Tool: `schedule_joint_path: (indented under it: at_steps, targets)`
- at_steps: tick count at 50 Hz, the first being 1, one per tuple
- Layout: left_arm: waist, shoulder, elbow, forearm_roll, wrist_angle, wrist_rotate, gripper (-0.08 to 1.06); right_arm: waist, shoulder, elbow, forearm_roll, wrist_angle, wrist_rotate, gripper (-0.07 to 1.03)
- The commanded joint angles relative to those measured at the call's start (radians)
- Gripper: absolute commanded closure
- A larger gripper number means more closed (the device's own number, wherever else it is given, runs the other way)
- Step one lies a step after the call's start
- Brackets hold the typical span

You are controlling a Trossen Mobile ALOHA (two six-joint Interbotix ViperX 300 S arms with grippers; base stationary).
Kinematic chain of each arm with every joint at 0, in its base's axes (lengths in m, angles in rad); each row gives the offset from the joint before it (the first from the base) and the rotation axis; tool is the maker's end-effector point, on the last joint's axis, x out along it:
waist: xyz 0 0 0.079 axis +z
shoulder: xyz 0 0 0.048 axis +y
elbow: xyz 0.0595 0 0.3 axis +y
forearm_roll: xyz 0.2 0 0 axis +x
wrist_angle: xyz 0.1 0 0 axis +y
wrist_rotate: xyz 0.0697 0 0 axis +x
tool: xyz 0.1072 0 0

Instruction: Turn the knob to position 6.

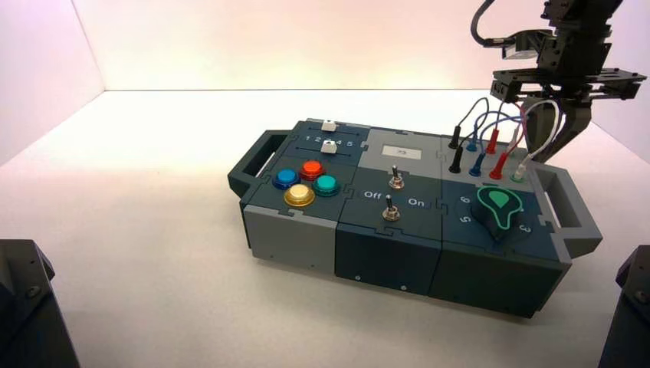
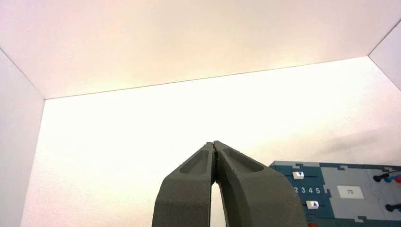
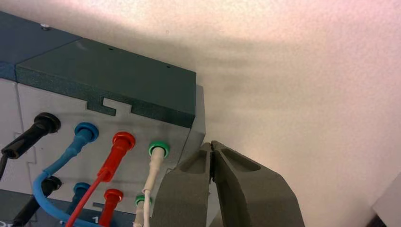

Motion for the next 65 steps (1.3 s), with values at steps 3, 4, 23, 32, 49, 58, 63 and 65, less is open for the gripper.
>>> schedule_joint_path:
  at_steps: [3, 4, 23, 32, 49, 58, 63, 65]
  targets:
    - [0.005, 0.003, -0.037, 0.002, -0.006, 0.009, 1.0, 0.037, -0.012, -0.023, 0.041, -0.005, -0.005, 0.98]
    - [0.006, 0.003, -0.037, 0.002, -0.006, 0.009, 1.0, 0.043, -0.014, -0.026, 0.046, -0.006, -0.005, 0.98]
    - [0.009, 0.003, -0.037, 0.002, -0.005, 0.014, 1.0, 0.112, 0.014, -0.1, 0.104, 0.009, -0.005, 0.98]
    - [0.009, 0.003, -0.037, 0.002, -0.006, 0.018, 1.01, 0.15, 0.049, -0.124, 0.127, 0.012, -0.005, 0.98]
    - [0.009, 0.003, -0.037, 0.002, -0.005, 0.018, 1.01, 0.235, 0.094, -0.147, 0.173, 0.014, -0.003, 0.98]
    - [0.011, 0.002, -0.034, 0.002, -0.005, 0.018, 1.01, 0.252, 0.097, -0.175, 0.175, 0.011, -0.003, 0.98]
    - [0.009, -0.002, -0.029, 0.002, -0.003, 0.018, 1.0, 0.252, 0.086, -0.189, 0.169, 0.012, -0.002, 0.98]
    - [0.011, -0.002, -0.029, 0.002, -0.005, 0.018, 1.01, 0.247, 0.077, -0.187, 0.16, 0.011, 0.002, 0.98]
